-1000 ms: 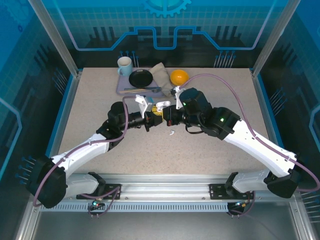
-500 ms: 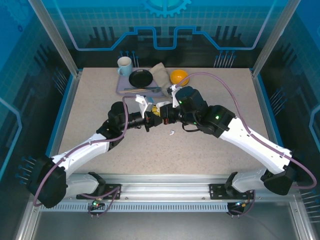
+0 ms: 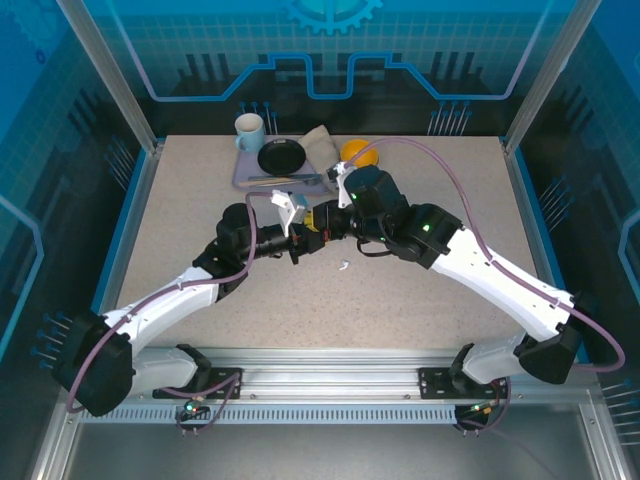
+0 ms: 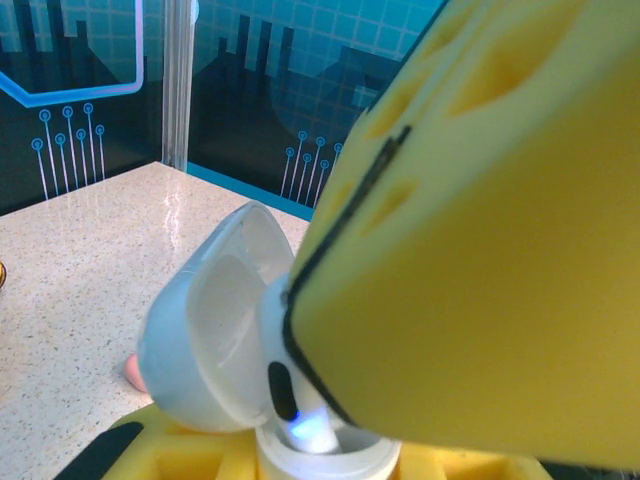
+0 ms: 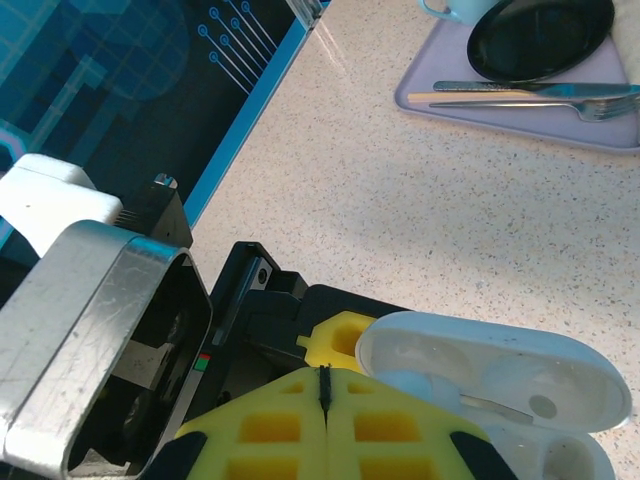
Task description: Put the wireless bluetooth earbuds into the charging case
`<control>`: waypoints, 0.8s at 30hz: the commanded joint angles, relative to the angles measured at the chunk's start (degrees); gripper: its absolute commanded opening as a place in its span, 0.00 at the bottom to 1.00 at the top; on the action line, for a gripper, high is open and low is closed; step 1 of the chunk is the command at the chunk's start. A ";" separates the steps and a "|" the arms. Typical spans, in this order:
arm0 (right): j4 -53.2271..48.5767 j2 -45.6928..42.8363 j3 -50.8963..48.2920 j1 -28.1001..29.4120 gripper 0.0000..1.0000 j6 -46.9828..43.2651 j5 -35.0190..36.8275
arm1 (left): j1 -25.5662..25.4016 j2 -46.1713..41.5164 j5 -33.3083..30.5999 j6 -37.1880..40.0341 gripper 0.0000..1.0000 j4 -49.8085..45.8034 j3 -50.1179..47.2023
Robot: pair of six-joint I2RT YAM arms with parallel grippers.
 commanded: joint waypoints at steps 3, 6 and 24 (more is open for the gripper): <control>1.85 -4.78 -0.54 -0.70 0.00 0.88 -0.28 | 0.05 -0.67 2.04 -0.52 0.00 1.09 1.26; 1.72 -5.91 -1.32 -0.80 0.00 1.12 0.61 | 0.06 -0.55 2.03 -0.40 0.00 0.96 1.52; -3.57 -16.29 -16.66 -3.21 0.44 3.55 8.05 | 0.64 -8.22 -16.38 4.44 0.00 3.04 -5.14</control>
